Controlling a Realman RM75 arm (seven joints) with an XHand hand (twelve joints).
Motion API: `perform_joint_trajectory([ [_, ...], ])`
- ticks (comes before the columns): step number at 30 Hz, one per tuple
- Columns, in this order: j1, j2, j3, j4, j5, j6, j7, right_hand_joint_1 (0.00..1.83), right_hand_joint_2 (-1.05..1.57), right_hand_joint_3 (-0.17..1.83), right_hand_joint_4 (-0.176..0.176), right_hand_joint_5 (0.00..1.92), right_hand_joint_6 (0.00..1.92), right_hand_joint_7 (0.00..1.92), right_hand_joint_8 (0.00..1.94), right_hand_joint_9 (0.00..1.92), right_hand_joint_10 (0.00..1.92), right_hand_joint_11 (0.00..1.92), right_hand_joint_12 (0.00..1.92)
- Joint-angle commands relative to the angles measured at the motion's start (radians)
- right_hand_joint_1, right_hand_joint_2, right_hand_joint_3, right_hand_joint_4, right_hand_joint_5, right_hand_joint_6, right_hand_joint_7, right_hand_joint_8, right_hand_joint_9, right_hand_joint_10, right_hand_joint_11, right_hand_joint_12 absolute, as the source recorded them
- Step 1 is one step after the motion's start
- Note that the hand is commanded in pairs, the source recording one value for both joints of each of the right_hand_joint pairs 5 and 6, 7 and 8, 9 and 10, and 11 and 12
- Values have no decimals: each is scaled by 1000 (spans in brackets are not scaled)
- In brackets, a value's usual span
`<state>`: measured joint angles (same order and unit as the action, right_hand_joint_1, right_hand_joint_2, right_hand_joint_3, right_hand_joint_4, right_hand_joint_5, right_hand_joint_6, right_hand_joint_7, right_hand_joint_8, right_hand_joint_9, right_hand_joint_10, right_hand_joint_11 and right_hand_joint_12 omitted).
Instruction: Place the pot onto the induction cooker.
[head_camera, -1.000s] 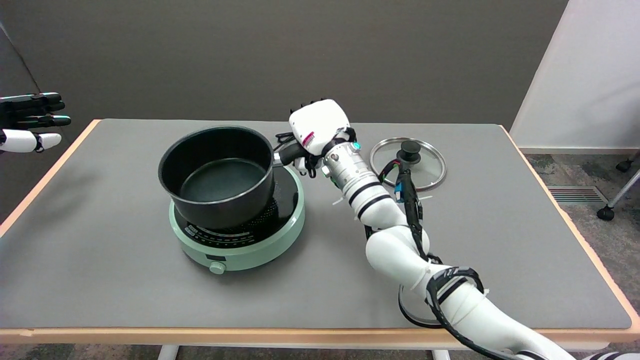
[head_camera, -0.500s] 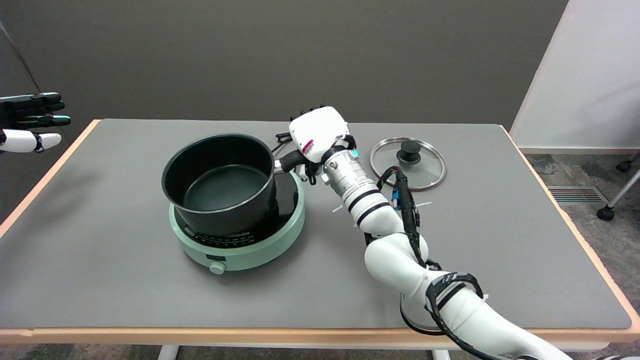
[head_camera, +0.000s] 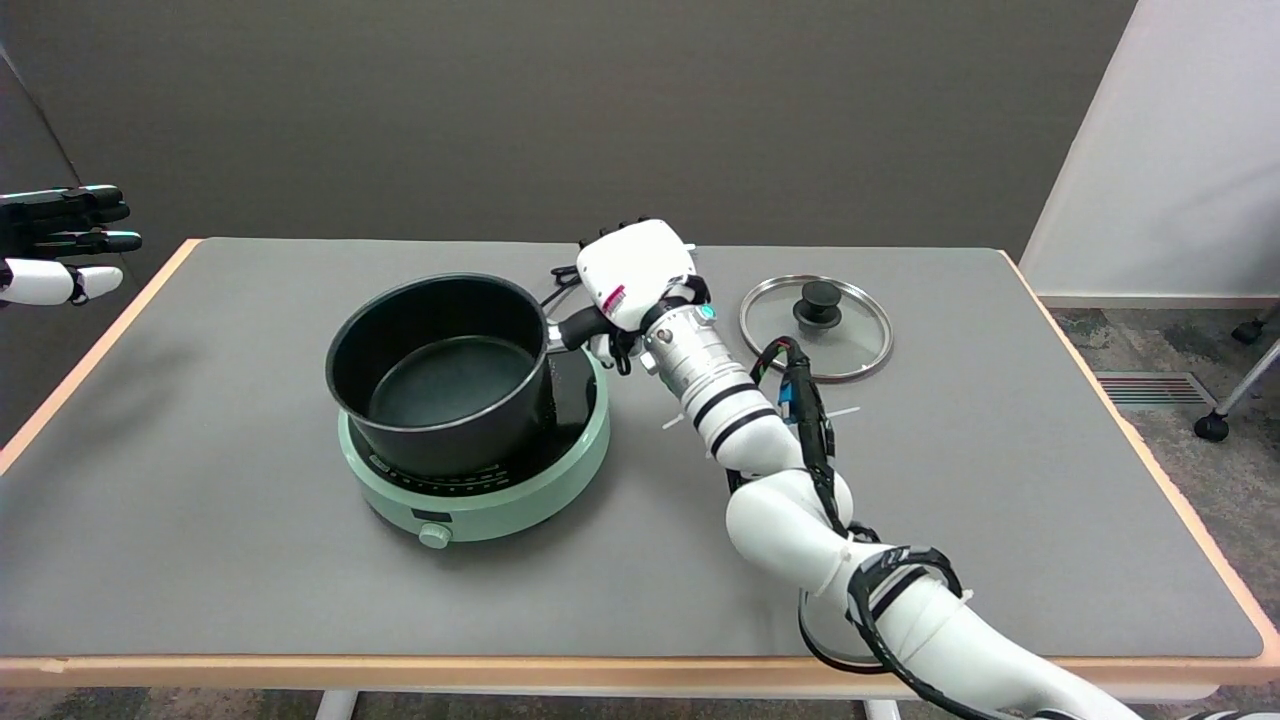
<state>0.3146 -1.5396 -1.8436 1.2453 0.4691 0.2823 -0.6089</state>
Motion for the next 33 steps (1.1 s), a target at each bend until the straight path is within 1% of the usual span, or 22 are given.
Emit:
perform_joint_trajectory([
  [1, 34, 4, 2, -47, 32, 1, 0, 970, 1170, 771, -61, 1853, 1853, 1853, 1853, 1853, 1853, 1853, 1853],
  [14, 47, 5, 3, -67, 32, -2, 0, 961, 1177, 738, -62, 1848, 1848, 1848, 1848, 1848, 1848, 1848, 1848],
  [15, 47, 5, 4, -66, 32, -2, 0, 959, 1167, 729, -69, 1805, 1805, 1805, 1805, 1805, 1805, 1805, 1805],
  [16, 45, 5, 4, -65, 32, -2, 0, 949, 1159, 701, -79, 1705, 1705, 1705, 1705, 1705, 1705, 1705, 1705],
  [18, 44, 5, 4, -62, 32, -2, -1, 935, 1157, 664, -84, 1615, 1615, 1615, 1615, 1615, 1615, 1615, 1615],
  [19, 43, 5, 5, -61, 32, -2, -3, 928, 1123, 650, -82, 1528, 1528, 1528, 1528, 1528, 1528, 1528, 1528],
  [21, 40, 5, 8, -60, 32, -2, -4, 926, 1029, 663, -73, 1387, 1387, 1387, 1387, 1387, 1387, 1387, 1387],
  [23, 37, 6, 9, -60, 32, -2, -4, 941, 841, 781, -43, 1236, 1236, 1236, 1236, 1236, 1236, 1236, 1236],
  [26, 33, 6, 12, -57, 32, -2, -5, 943, 725, 871, -23, 1184, 1184, 1184, 1184, 1184, 1184, 1184, 1184],
  [28, 30, 8, 13, -52, 32, -2, -5, 943, 706, 886, -21, 1178, 1178, 1178, 1178, 1178, 1178, 1178, 1178],
  [31, 26, 12, 13, -42, 32, -2, -6, 936, 625, 993, -5, 1123, 1123, 1123, 1123, 1123, 1123, 1123, 1123],
  [33, 21, 14, 13, -30, 32, -2, -6, 917, 582, 1070, 0, 1093, 1093, 1093, 1093, 1093, 1093, 1093, 1093],
])
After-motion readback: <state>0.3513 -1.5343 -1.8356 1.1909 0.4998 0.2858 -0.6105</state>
